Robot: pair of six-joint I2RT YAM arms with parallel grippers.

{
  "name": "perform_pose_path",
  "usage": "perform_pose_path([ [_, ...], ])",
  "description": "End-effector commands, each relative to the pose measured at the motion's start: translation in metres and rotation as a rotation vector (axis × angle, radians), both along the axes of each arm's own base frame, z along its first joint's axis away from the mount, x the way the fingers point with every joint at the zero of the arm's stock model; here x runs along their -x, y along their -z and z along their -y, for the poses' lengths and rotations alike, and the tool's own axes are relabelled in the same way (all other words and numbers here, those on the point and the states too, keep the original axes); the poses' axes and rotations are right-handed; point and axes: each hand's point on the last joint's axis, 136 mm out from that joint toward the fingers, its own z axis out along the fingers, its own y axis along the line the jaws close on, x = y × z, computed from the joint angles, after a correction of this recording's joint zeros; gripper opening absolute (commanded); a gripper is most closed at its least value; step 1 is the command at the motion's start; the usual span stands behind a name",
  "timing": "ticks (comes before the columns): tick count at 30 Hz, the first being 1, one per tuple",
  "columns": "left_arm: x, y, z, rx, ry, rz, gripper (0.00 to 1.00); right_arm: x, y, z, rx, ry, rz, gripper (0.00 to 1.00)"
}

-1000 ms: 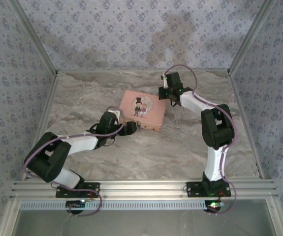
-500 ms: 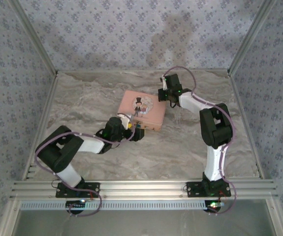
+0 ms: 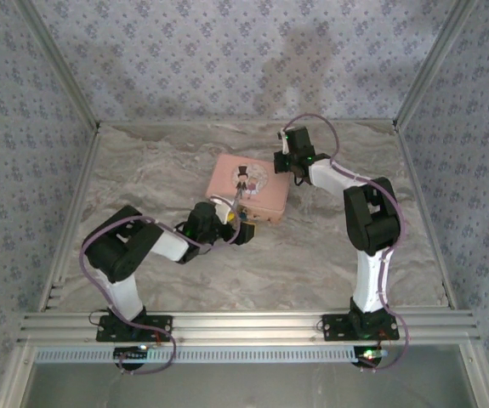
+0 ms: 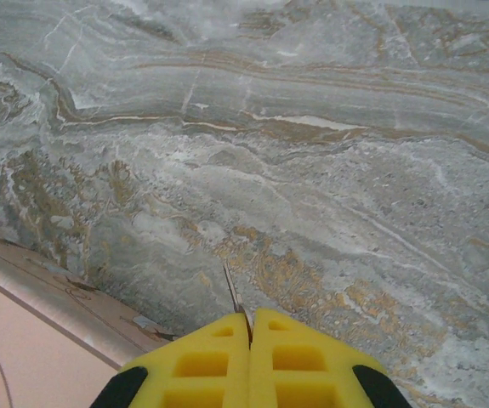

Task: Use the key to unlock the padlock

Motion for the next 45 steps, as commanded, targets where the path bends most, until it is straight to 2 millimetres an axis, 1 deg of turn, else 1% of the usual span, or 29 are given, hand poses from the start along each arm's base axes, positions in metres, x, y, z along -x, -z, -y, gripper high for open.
perform_pose_path([
  [1, 0.002, -0.028, 0.03, 0.072, 0.127, 0.075, 0.95, 0.014, 0.026, -0.009, 0.027, -0.048, -0.074, 0.0],
  [7, 0.006, -0.036, 0.043, 0.111, 0.185, 0.055, 0.93, 0.017, 0.035, -0.008, 0.034, -0.045, -0.091, 0.0],
  [10, 0.002, -0.036, 0.044, 0.118, 0.171, 0.051, 0.95, 0.019, 0.038, -0.011, 0.036, -0.05, -0.097, 0.0],
  [13, 0.002, -0.038, 0.052, 0.14, 0.201, 0.04, 0.95, 0.021, 0.04, -0.014, 0.039, -0.056, -0.099, 0.0],
  [15, 0.004, -0.044, 0.058, 0.172, 0.225, 0.039, 0.94, 0.022, 0.042, -0.015, 0.043, -0.059, -0.104, 0.0],
  [20, 0.006, -0.06, 0.066, 0.248, 0.266, 0.039, 0.93, 0.024, 0.045, -0.015, 0.051, -0.059, -0.107, 0.0],
  [22, 0.007, -0.066, 0.066, 0.282, 0.275, 0.041, 0.91, 0.025, 0.047, -0.014, 0.051, -0.057, -0.108, 0.0],
  [25, 0.004, -0.07, 0.062, 0.316, 0.249, 0.043, 0.91, 0.026, 0.045, -0.013, 0.049, -0.054, -0.103, 0.0],
  [30, -0.003, -0.071, 0.056, 0.325, 0.207, 0.029, 0.91, 0.028, 0.044, -0.013, 0.048, -0.056, -0.098, 0.0],
  [32, -0.005, -0.069, 0.056, 0.33, 0.19, 0.019, 0.91, 0.028, 0.044, -0.013, 0.048, -0.056, -0.097, 0.0],
  [35, -0.012, -0.06, 0.053, 0.335, 0.144, -0.002, 0.89, 0.029, 0.043, -0.013, 0.043, -0.057, -0.096, 0.0],
  [38, -0.017, -0.056, 0.052, 0.361, 0.105, 0.001, 0.91, 0.029, 0.042, -0.014, 0.037, -0.057, -0.093, 0.0],
  [42, -0.014, -0.062, 0.055, 0.429, 0.125, 0.031, 0.88, 0.03, 0.041, -0.014, 0.033, -0.056, -0.091, 0.0],
  [45, -0.012, -0.064, 0.053, 0.452, 0.121, 0.048, 0.89, 0.03, 0.039, -0.015, 0.031, -0.057, -0.088, 0.0],
])
